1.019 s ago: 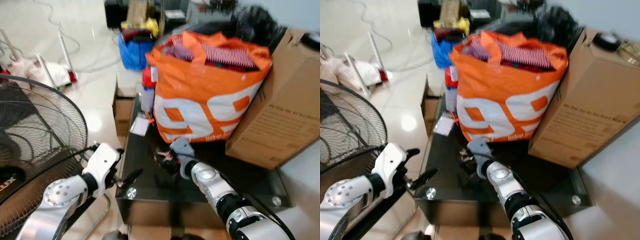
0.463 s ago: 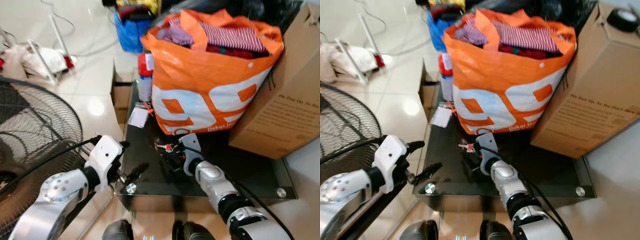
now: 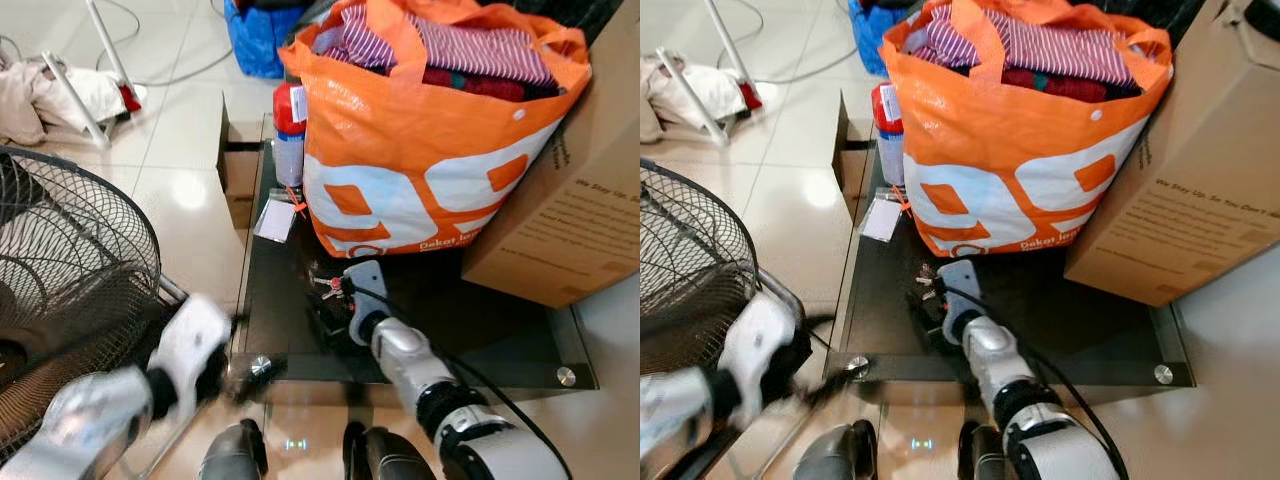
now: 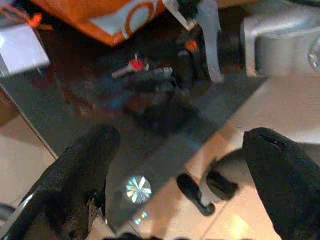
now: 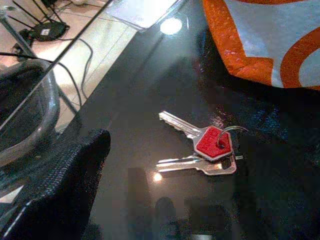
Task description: Hang keys on a hook
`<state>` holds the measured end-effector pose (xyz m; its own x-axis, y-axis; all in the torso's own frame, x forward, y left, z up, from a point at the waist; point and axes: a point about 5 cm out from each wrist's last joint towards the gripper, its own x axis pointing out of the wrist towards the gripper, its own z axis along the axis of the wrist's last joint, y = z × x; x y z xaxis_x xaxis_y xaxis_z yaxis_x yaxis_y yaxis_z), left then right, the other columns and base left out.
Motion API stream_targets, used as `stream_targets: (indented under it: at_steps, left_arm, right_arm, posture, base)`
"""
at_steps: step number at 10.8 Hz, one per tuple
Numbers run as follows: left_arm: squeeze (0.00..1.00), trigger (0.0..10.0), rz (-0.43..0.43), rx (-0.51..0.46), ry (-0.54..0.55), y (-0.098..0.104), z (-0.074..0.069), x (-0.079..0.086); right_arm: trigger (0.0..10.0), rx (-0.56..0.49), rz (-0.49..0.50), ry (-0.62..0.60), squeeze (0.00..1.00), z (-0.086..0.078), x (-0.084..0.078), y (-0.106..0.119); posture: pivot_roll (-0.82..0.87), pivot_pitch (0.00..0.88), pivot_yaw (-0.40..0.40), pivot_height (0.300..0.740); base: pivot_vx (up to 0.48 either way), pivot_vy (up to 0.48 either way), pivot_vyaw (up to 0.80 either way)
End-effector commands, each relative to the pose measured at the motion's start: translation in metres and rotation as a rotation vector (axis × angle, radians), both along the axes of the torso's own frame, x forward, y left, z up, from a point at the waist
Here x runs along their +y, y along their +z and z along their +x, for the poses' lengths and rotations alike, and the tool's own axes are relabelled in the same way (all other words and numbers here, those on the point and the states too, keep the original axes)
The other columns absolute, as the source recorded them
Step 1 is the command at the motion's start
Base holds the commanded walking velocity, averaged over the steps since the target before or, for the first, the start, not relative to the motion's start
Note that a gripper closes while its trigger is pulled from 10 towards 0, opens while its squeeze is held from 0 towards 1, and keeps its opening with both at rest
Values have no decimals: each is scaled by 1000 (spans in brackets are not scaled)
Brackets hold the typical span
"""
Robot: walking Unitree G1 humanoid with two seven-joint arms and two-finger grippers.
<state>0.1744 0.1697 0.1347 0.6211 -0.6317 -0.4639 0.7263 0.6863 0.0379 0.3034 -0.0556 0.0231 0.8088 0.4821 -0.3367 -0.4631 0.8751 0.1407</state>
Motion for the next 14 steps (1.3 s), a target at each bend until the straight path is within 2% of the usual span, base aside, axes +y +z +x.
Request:
stream_targets:
  at_steps: [1, 4, 5, 6, 7, 8, 9, 10, 12, 13, 14]
  left_arm:
    - [0, 10000, 0, 6, -8, 1, -4, -1]
    - [0, 10000, 5, 18, 12, 2, -8, 0]
    - [0, 10000, 1, 17, 12, 3, -8, -1]
    - [0, 10000, -2, 20, 7, 2, -9, -3]
    - [0, 10000, -2, 24, 2, 2, -9, -3]
    - [0, 10000, -2, 26, 0, 2, -9, -4]
    - [0, 10000, -5, 29, -2, 2, -10, -5]
    - [0, 10000, -7, 31, -5, 2, -10, -5]
    - [0, 10000, -10, 30, -12, 1, -7, -5]
    - [0, 10000, -12, 29, -14, 1, -6, -6]
    - [0, 10000, -14, 26, -15, 1, -5, -7]
  right_arm:
    - [10000, -1, -12, -7, 0, 0, 0, -1]
    - [10000, 1, -88, -87, 0, 8, -1, 3]
    - [10000, 3, -75, -72, 0, 9, 0, 4]
    - [10000, 30, -83, 24, 0, 3, 6, -1]
    - [10000, 41, -114, 71, 0, -2, 8, -6]
    - [10000, 72, -138, 77, 0, -6, 4, -12]
    - [6588, 86, -140, 75, 0, -7, 0, -14]
    - [4510, 90, -133, 83, 0, -7, -2, -14]
    - [1765, 85, -123, 92, 0, -4, -10, -12]
    - [902, 80, -120, 99, 0, -3, -12, -12]
    - [0, 80, -76, 151, 0, -6, -15, -12]
  posture:
    - [111, 254, -66, 740]
    - [115, 243, -66, 740]
    - [112, 240, -65, 740]
    - [109, 230, -63, 740]
    - [109, 226, -64, 740]
    - [110, 223, -63, 740]
    - [109, 223, -63, 740]
    - [106, 223, -62, 740]
    - [100, 217, -58, 740]
    - [98, 214, -58, 740]
    - [94, 210, -58, 740]
  base:
    - [0, 0, 0]
    - [0, 0, 0]
    - [0, 0, 0]
    - [0, 0, 0]
    - [0, 0, 0]
    - [0, 0, 0]
    - [0, 0, 0]
    - [0, 0, 0]
    - [0, 0, 0]
    - [0, 0, 0]
    - [0, 0, 0]
